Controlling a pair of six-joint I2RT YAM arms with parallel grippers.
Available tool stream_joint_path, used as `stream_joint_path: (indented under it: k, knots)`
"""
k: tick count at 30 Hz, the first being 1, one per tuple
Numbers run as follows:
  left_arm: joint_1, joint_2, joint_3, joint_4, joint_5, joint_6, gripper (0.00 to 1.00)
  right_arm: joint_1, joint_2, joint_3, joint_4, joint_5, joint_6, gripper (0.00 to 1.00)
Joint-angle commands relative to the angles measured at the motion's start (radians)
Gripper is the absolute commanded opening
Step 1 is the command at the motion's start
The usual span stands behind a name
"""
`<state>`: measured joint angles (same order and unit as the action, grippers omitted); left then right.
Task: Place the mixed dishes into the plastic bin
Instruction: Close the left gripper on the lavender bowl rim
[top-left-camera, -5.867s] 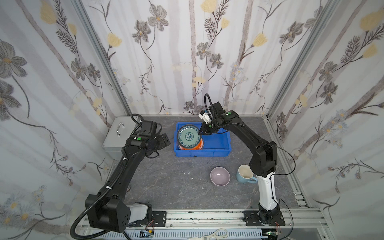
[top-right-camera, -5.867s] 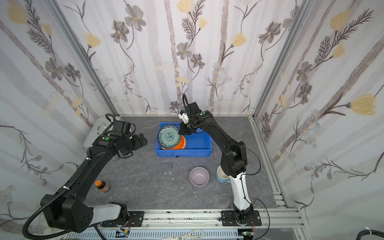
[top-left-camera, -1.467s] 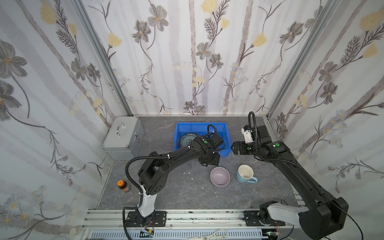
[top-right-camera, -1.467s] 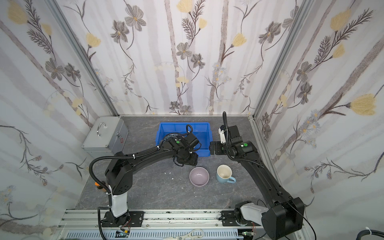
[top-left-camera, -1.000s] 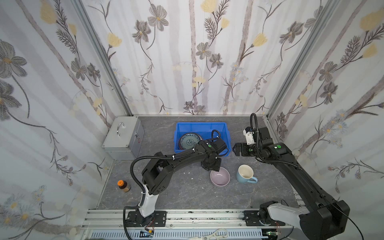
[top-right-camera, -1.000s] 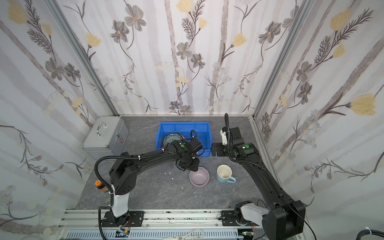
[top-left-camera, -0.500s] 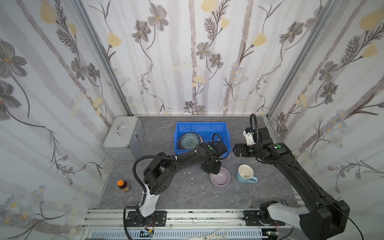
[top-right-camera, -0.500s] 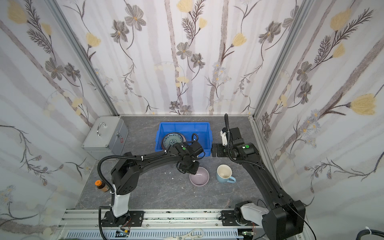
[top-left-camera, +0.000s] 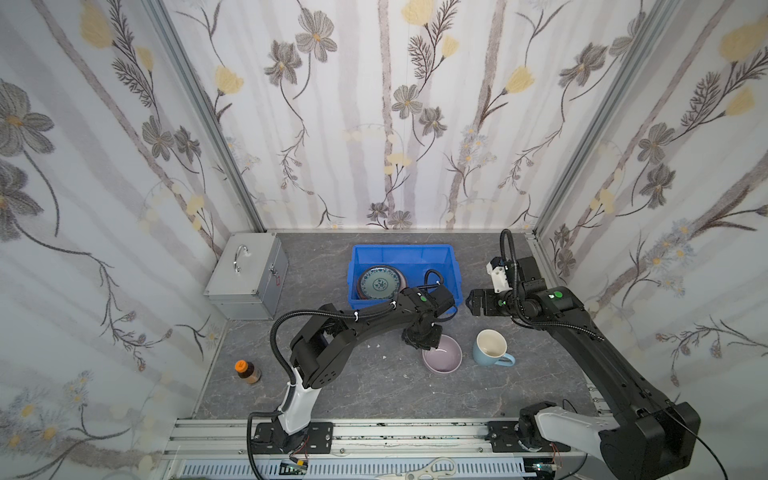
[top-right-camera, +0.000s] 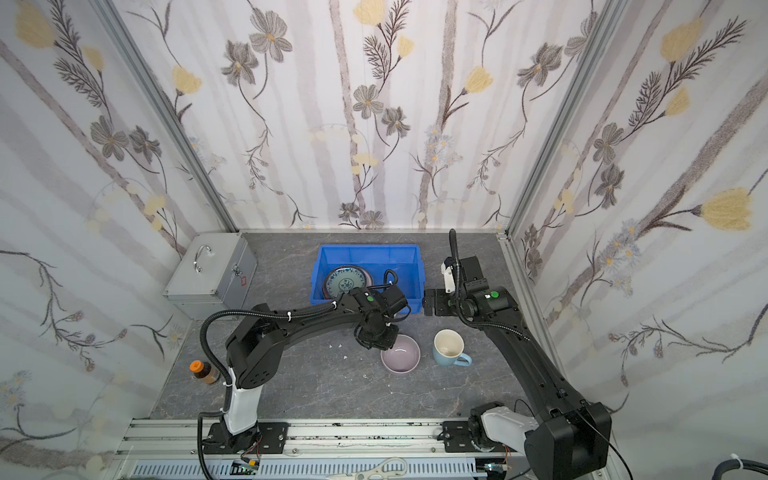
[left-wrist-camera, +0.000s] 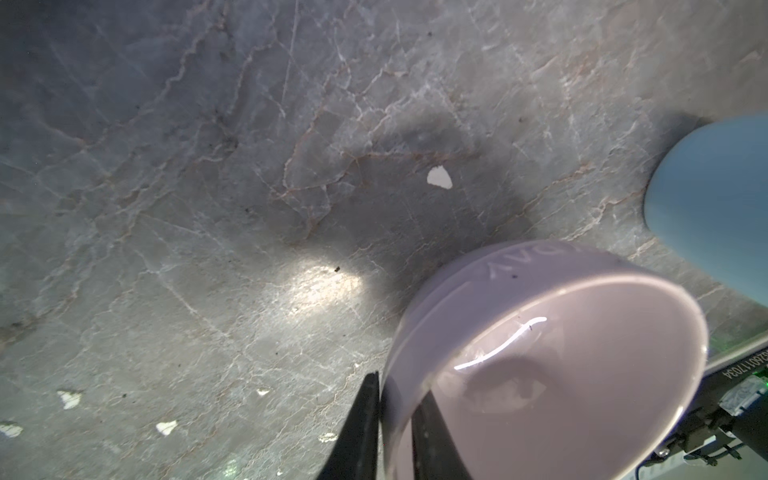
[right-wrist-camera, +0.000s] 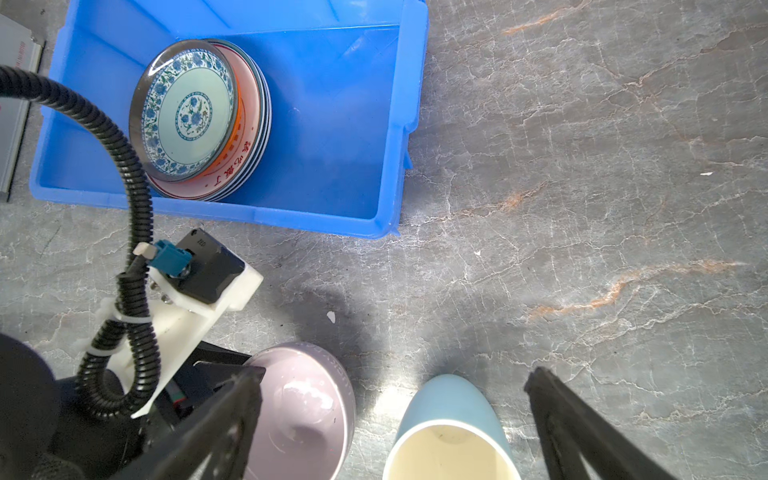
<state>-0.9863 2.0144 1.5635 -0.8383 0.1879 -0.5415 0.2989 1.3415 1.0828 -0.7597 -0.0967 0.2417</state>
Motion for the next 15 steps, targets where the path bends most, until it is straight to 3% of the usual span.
stream_joint_path:
  k: [1,15]
  knots:
    - [0.0,0.006,0.014,-0.014,-0.001,0.006,0.16,-0.001,-0.004,-0.002,0.011,0.01,0.001,1.0]
    - [0.001,0.018,0.043,-0.039,-0.007,0.02,0.06,-0.001,0.01,0.008,0.015,0.015,-0.005,1.0]
